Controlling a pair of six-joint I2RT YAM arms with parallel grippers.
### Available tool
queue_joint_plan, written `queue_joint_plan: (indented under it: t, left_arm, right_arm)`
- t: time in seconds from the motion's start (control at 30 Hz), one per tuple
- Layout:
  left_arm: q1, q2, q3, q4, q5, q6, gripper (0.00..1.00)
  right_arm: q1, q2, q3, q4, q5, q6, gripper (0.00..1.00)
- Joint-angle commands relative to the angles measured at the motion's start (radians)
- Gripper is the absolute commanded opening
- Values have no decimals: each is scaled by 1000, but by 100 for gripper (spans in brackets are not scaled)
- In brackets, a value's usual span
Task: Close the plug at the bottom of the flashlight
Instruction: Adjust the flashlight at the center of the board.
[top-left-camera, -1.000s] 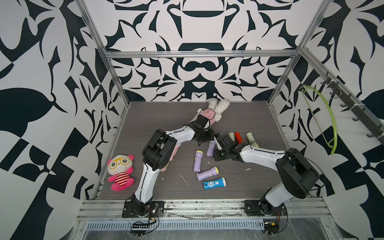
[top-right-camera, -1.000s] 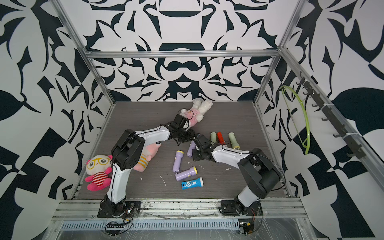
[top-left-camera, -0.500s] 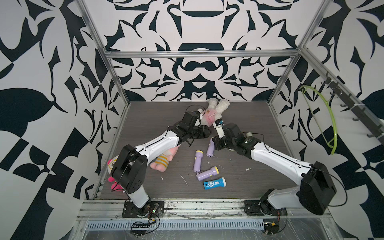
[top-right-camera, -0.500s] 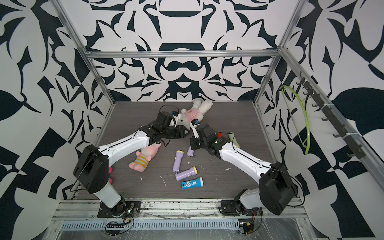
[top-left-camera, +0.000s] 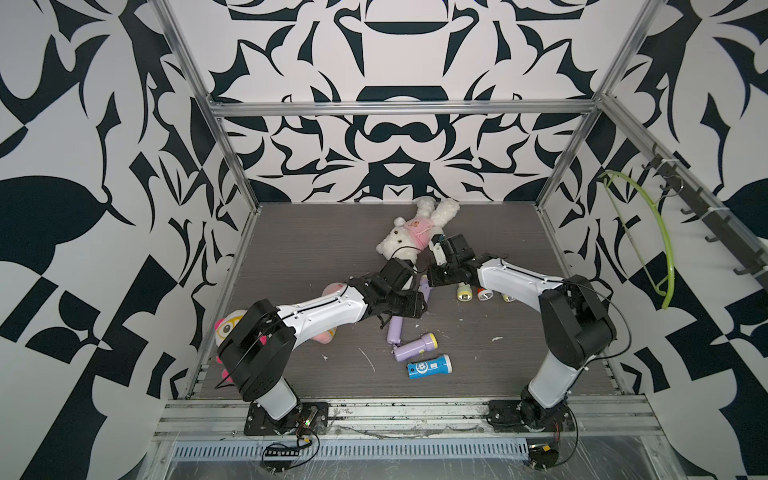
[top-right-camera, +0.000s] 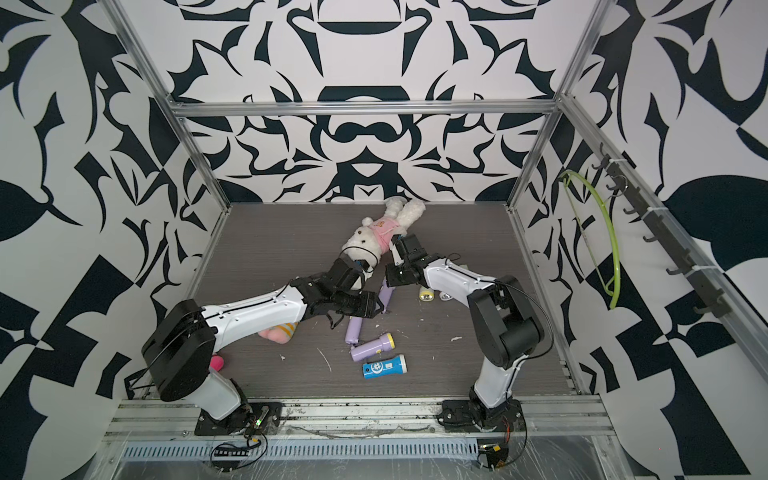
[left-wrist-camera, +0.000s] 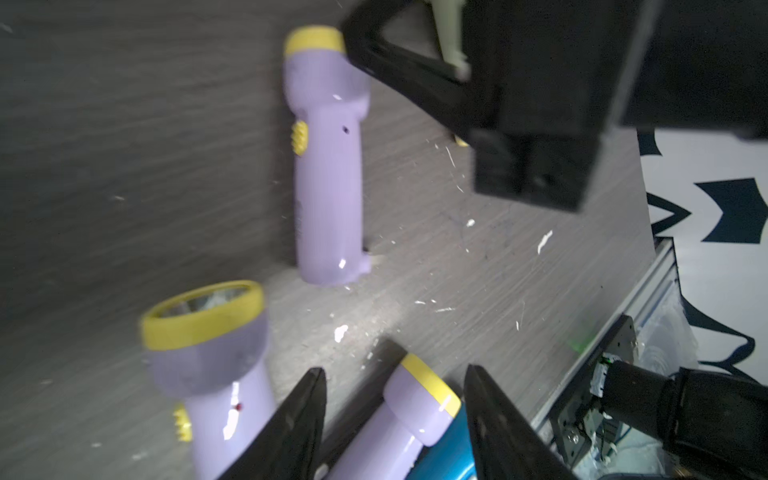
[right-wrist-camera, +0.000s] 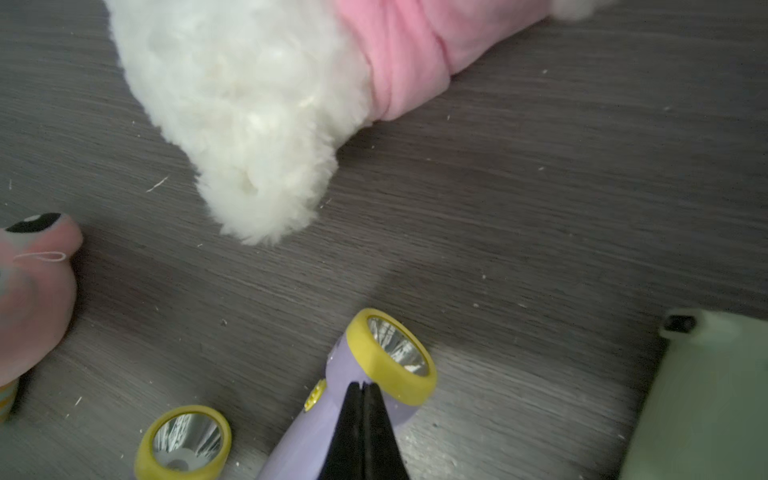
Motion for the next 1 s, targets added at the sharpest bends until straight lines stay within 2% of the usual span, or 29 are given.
queue_joint_plan:
  t: [0.0, 0.2, 0.43, 0.63, 0.97]
  left_arm:
    - [-36, 57, 16, 15, 14, -38, 57]
    - [-55, 175, 48, 91, 58, -77, 57]
    - [-55, 252, 83, 126, 73, -100, 56]
    - [-47, 276, 111, 87, 41, -104, 56]
    - [26, 264, 106, 43, -31, -101, 55]
  right_arm:
    - [7, 2, 60, 13, -52, 12, 0]
    - [35, 73, 104, 1, -57, -19, 0]
    - [40, 151, 138, -21, 14, -30, 0]
    - [38, 137, 101, -30, 78, -44, 0]
    - [36, 86, 21, -31, 105, -36, 0]
